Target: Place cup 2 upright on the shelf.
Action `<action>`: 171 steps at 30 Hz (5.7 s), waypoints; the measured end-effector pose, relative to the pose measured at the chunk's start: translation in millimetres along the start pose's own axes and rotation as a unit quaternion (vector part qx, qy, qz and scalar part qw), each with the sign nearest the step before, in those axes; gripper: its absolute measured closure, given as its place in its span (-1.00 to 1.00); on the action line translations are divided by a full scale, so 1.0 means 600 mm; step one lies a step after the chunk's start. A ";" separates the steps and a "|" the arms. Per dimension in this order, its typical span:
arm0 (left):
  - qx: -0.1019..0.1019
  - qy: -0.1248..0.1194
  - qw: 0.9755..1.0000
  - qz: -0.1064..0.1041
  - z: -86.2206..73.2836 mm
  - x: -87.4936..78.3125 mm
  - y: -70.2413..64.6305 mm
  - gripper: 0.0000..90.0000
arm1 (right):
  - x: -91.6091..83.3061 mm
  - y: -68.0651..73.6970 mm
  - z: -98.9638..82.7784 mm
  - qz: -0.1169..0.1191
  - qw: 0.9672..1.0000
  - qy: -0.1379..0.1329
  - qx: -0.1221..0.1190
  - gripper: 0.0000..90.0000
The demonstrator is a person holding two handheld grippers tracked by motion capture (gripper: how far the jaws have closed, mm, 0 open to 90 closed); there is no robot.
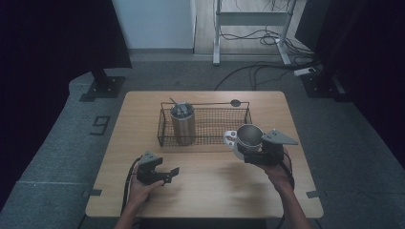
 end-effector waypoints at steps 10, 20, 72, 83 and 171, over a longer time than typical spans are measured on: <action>0.000 0.001 1.000 0.001 -0.001 0.000 0.001 -0.80 | 0.004 -0.006 0.020 -0.001 1.000 -0.004 -0.001 -0.83; 0.000 0.000 1.000 0.000 0.000 0.000 0.001 -0.80 | 0.011 -0.015 0.035 -0.004 1.000 -0.005 -0.003 -0.83; -0.004 0.000 1.000 -0.002 -0.001 -0.001 0.002 -0.80 | 0.065 -0.038 0.090 -0.004 1.000 0.006 -0.013 -0.83; -0.003 0.000 1.000 0.001 -0.001 -0.001 0.003 -0.78 | 0.078 -0.050 0.097 -0.010 1.000 0.010 -0.010 -0.83; 0.000 0.007 1.000 0.001 -0.006 0.005 0.005 -0.78 | 0.224 -0.094 0.042 -0.015 0.998 0.063 0.009 -0.83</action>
Point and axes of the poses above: each handheld gripper's, and its own axes: x roughly forward along the jaws, z roughly out of its top, y roughly to its left, the point moved 10 cm from there along x, roughly forward along the jaws, and after that the axes turned 6 degrees about -x, right-handed, at the moved point
